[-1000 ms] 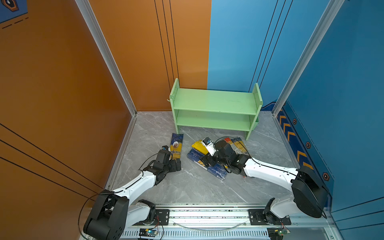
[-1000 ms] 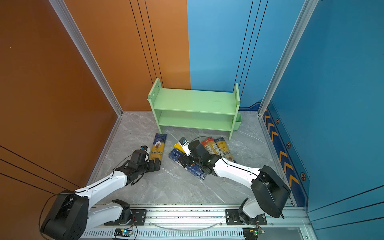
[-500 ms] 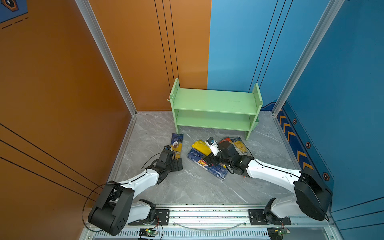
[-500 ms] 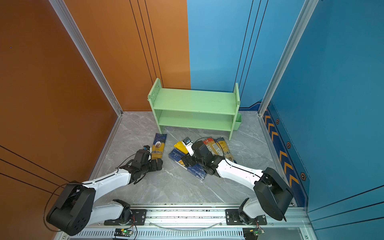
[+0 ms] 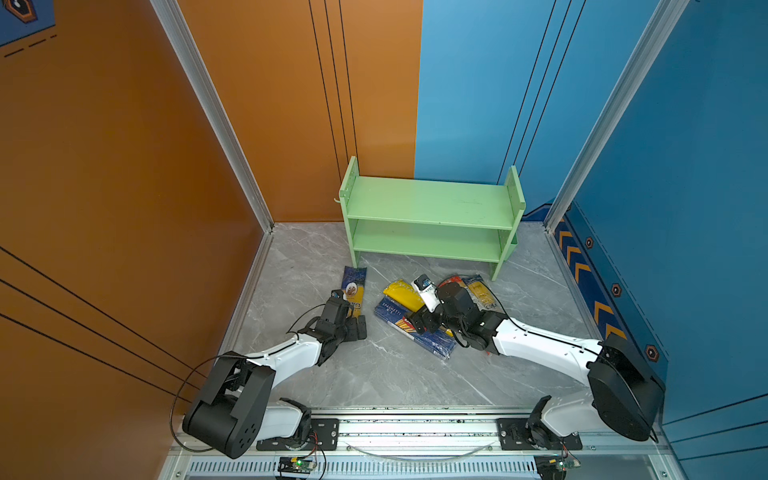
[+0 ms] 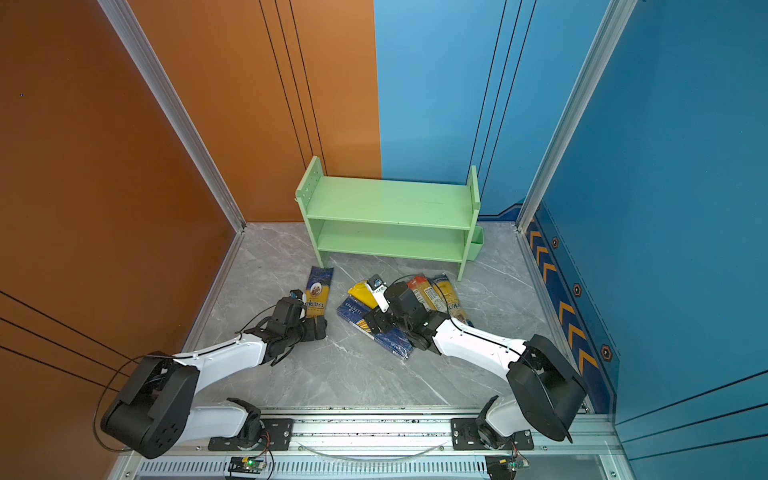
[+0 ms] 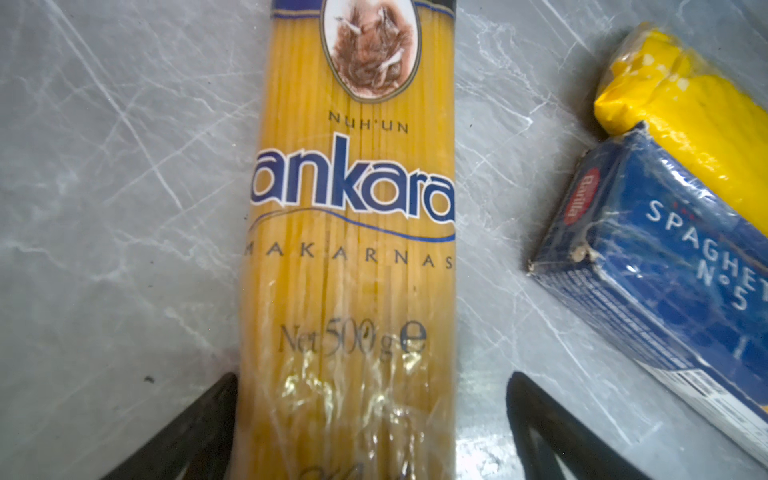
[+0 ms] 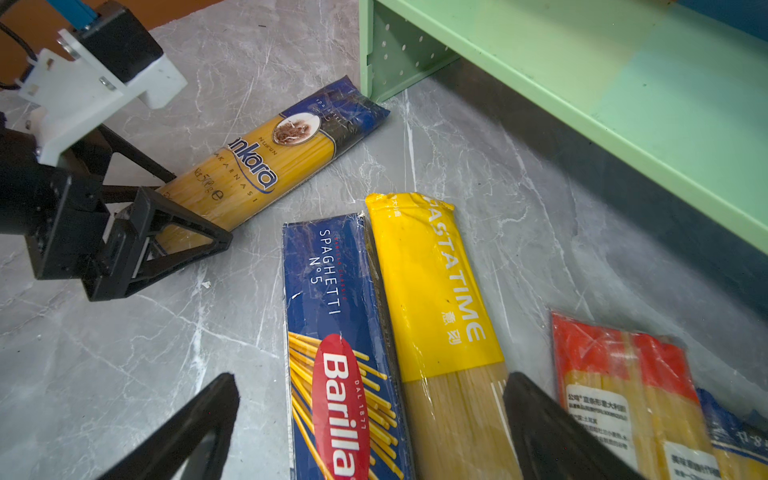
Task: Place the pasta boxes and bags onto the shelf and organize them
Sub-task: 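Lower the left gripper onto the Ankara bag while the right gripper withdraws, then close the left gripper around the middle of the Ankara bag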
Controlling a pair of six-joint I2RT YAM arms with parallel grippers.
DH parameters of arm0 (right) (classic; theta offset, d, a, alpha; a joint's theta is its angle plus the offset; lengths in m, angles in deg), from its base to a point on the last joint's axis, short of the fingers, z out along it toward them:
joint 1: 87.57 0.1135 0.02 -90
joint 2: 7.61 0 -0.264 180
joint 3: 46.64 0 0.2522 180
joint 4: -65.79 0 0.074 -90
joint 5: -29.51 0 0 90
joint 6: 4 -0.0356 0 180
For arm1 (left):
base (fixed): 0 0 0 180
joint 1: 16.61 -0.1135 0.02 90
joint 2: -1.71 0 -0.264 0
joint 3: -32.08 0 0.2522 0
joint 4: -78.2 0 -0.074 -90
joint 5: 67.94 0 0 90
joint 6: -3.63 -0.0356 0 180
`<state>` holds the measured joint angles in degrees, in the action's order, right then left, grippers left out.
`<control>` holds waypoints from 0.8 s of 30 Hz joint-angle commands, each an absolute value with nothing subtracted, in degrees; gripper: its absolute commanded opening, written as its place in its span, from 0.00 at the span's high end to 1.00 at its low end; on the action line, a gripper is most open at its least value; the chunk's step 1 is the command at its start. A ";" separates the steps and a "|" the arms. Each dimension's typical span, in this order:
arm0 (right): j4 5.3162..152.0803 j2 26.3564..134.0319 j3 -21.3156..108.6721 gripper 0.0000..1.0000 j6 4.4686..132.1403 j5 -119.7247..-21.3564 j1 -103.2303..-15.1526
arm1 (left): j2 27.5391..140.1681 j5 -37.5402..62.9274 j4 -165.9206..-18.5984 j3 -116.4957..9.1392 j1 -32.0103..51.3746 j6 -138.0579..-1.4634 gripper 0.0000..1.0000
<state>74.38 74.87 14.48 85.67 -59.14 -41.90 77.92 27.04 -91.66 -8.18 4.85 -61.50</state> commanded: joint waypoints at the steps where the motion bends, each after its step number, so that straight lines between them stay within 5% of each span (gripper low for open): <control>1: 73.10 73.87 13.71 0.03 84.59 -58.32 -42.31 | 78.54 28.13 -88.83 -8.98 5.41 -61.04 0.00; 24: 73.30 73.55 14.24 0.03 84.95 -57.95 -43.07 | 79.12 29.08 -86.08 -9.01 5.85 -58.97 0.11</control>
